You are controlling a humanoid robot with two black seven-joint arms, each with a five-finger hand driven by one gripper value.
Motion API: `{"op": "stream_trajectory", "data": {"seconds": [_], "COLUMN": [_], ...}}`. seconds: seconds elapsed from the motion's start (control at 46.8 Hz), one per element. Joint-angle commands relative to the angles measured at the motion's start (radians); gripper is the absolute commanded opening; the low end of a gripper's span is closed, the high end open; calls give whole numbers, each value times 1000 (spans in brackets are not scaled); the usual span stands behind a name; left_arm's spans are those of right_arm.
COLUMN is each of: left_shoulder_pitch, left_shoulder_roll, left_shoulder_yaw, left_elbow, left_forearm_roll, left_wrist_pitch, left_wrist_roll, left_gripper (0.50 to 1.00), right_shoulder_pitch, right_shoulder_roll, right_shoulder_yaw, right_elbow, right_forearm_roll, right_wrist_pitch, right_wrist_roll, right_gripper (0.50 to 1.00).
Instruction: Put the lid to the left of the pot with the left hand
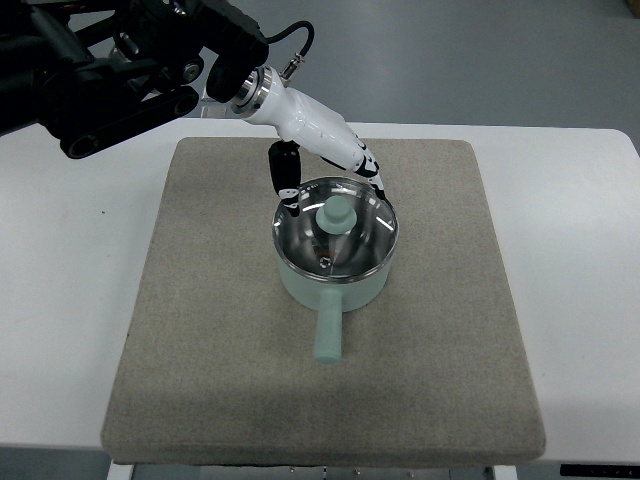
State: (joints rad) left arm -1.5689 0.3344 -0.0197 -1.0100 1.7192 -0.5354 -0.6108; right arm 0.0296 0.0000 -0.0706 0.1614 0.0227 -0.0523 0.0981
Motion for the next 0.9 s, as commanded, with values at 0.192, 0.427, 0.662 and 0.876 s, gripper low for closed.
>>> {"op": "stream_trajectory", "data": {"seconds": [0.192,0.427,0.662,0.876], "left_shoulder_pitch": [-3,-3,-5,-5], "left_shoulder_roll": [-5,-5,-5,-3], "left_shoulder_yaw": [1,3,3,9], "left_elbow": [-27,-25,-25,-25], "left_forearm_roll": [0,5,10,14], "left_wrist_pitch": [-2,-2,-2,-3], "left_wrist_roll": [0,0,0,0], "left_gripper": [930,806,750,752], "right_shoulder_pitch": [1,0,1,0], "right_shoulder_roll": [0,0,0,0], "right_shoulder_yaw": [0,0,0,0], "right_elbow": [0,0,0,0], "right_forearm_roll": [0,-1,0,0], "right_wrist_pitch": [0,0,0,0], "right_wrist_roll": [0,0,0,0], "right_gripper": [924,924,923,924]}}
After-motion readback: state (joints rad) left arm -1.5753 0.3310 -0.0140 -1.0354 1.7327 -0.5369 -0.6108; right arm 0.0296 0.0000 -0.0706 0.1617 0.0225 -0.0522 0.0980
